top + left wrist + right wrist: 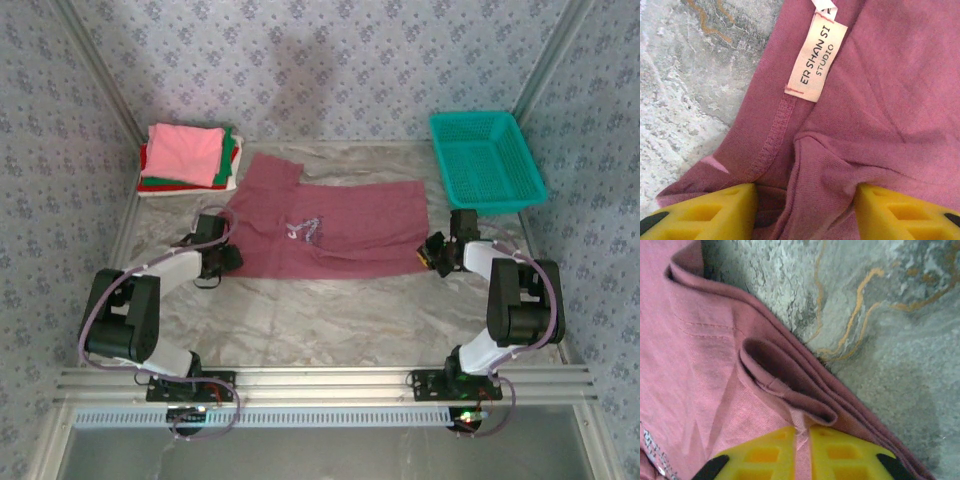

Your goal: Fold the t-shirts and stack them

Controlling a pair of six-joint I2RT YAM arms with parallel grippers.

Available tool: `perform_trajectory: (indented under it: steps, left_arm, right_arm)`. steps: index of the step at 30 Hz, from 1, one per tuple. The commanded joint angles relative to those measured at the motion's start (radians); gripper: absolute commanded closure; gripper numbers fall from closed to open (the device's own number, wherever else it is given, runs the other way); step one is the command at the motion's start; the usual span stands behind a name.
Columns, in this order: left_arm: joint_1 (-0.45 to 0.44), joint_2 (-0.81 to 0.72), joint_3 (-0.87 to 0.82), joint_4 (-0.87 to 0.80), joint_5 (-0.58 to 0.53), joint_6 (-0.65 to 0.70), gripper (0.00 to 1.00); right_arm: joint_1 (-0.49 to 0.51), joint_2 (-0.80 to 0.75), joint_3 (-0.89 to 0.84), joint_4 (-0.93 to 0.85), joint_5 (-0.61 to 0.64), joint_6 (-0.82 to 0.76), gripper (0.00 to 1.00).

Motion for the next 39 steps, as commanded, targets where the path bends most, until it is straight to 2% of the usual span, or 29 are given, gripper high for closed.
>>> perform_trajectory:
  steps: [1, 10, 21, 36, 39]
  left_arm:
    - [0.008, 0.017, -0.014, -0.003, 0.007, 0.024, 0.46]
    - [0.006, 0.013, -0.017, 0.003, 0.017, 0.031, 0.46]
    - [0.006, 0.013, -0.017, 0.007, 0.024, 0.029, 0.46]
    - [0.006, -0.01, 0.021, -0.013, -0.003, 0.036, 0.46]
    - [0.006, -0.012, 0.042, -0.022, -0.01, 0.04, 0.46]
  right_arm:
    - [0.002, -0.008, 0.016, -0.009, 0.045, 0.011, 0.88]
    - [-0.003, -0.009, 0.032, -0.006, 0.078, -0.011, 1.0]
    - [-0.002, -0.011, 0.106, -0.013, 0.086, -0.04, 1.0]
    - [0.003, 0.105, 0.255, 0.001, 0.073, -0.066, 1.0]
    - [0.001, 0.117, 0.299, -0.042, 0.085, -0.068, 0.75]
